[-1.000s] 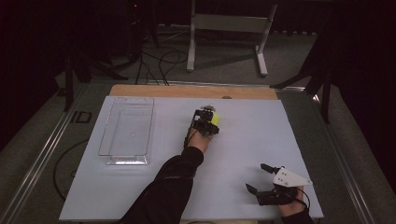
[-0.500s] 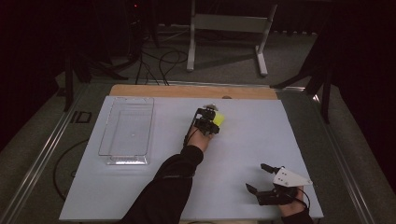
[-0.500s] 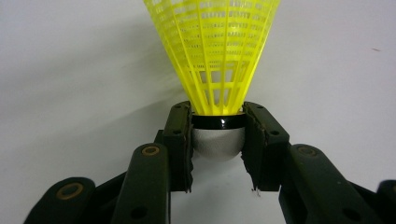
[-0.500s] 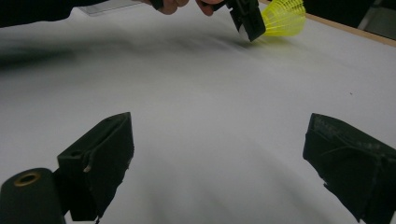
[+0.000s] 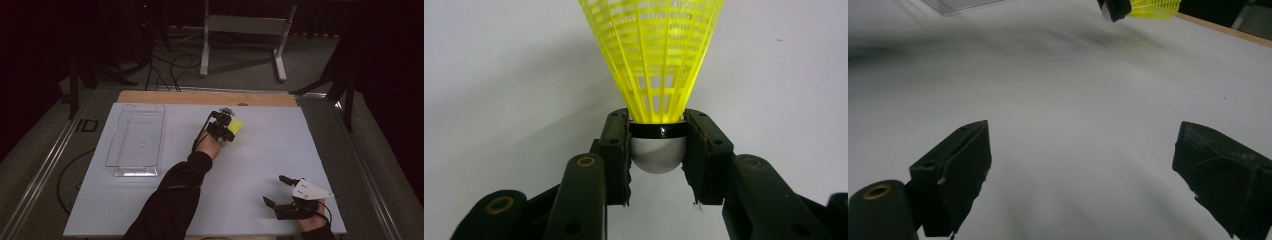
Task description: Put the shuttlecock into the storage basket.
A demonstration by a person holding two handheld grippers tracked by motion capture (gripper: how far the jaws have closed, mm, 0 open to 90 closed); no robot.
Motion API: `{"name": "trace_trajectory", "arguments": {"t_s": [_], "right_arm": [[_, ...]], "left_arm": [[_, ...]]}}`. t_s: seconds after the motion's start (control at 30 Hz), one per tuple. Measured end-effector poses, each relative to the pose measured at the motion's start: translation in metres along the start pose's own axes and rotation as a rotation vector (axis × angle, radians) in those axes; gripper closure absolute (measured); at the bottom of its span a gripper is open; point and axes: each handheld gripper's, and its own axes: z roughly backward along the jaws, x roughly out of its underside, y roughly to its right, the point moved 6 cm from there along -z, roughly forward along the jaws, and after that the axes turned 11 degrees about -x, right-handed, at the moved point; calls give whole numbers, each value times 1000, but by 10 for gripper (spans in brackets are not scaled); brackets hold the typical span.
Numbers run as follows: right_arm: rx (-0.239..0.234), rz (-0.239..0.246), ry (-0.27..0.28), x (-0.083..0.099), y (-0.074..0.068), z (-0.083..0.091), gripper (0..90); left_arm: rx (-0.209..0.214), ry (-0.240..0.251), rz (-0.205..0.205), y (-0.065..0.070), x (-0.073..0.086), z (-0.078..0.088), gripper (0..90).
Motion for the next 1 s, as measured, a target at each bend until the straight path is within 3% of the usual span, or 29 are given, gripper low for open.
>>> {"name": "trace_trajectory", "arguments": {"t_s": [0.7,1.0], "right_arm": [[1,8,27,-1,1,-1,89],[-8,5,30,-1,1,-1,89]], "left_arm": [[19,-1,-100,-27,11,44,660],[47,14,-147,-34,15,69,660]]}}
